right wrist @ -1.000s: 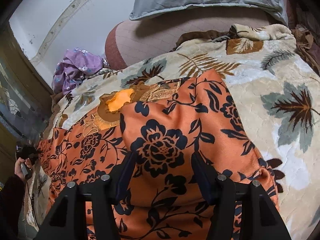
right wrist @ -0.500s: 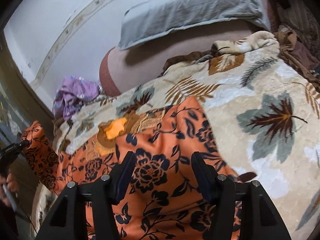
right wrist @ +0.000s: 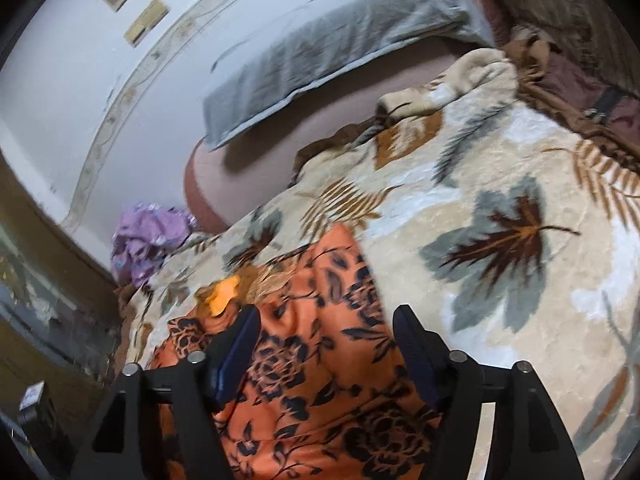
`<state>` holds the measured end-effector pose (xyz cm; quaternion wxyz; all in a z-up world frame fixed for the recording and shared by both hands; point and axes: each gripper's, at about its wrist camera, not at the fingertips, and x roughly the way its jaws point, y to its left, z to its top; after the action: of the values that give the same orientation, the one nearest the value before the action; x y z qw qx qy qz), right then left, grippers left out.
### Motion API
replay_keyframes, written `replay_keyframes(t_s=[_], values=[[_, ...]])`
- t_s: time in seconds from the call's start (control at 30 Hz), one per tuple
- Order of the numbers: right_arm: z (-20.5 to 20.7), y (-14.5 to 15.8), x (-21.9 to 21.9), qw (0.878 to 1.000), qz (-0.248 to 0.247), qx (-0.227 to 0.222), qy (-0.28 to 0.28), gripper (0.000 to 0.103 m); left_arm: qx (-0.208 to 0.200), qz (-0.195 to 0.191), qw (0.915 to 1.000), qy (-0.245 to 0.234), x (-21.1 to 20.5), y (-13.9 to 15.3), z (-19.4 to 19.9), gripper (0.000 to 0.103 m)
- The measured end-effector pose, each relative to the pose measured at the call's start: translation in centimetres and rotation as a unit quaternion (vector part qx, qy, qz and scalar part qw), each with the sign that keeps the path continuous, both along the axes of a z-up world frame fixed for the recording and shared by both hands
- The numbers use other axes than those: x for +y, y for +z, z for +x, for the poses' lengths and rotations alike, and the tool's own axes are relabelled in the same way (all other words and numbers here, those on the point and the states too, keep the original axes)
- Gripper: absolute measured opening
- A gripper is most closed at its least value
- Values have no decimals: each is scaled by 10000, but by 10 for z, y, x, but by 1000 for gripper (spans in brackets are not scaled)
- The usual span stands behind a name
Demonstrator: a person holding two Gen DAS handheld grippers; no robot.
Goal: Fold small clothes
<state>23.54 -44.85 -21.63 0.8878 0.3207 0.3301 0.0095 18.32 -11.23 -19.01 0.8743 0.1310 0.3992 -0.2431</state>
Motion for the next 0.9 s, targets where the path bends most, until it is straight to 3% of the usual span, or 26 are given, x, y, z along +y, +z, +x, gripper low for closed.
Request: replay_keyframes(t_s=[0.07,0.17,0.27,0.33,0.4,0.47,0.6,0.73,0.8,0.9], values=[[6,2,23,9991,-86,35,403,72,-362,-203,9985,359,34,3,6,71],[11,9,63,9951,-392,-26,908,72,-671,-389,9889,1265,88,3,24,74],[21,18,106,9879,-629,-76,1413,73,-362,-289,9782,2025,126,-19,56,74],[34,25,135,9835,-918,-115,1554,72,-61,40,9714,2375,142,-44,77,74],[60,28,163,9800,-1146,42,1627,73,270,195,9683,2475,147,-60,89,74],[87,22,184,9771,-1319,351,1632,73,653,-65,9647,2551,153,-72,94,74],[130,-6,217,9690,-1576,1026,1601,73,661,-110,9642,2565,153,-75,93,75],[137,-24,226,9579,-2164,1375,1289,70,597,-75,9641,2585,150,-75,89,75],[133,-21,214,9557,-2365,1404,1052,18,518,-15,9649,2574,149,-76,88,75],[100,4,176,9659,-2265,971,789,8,476,-6,9647,2589,150,-74,87,75]])
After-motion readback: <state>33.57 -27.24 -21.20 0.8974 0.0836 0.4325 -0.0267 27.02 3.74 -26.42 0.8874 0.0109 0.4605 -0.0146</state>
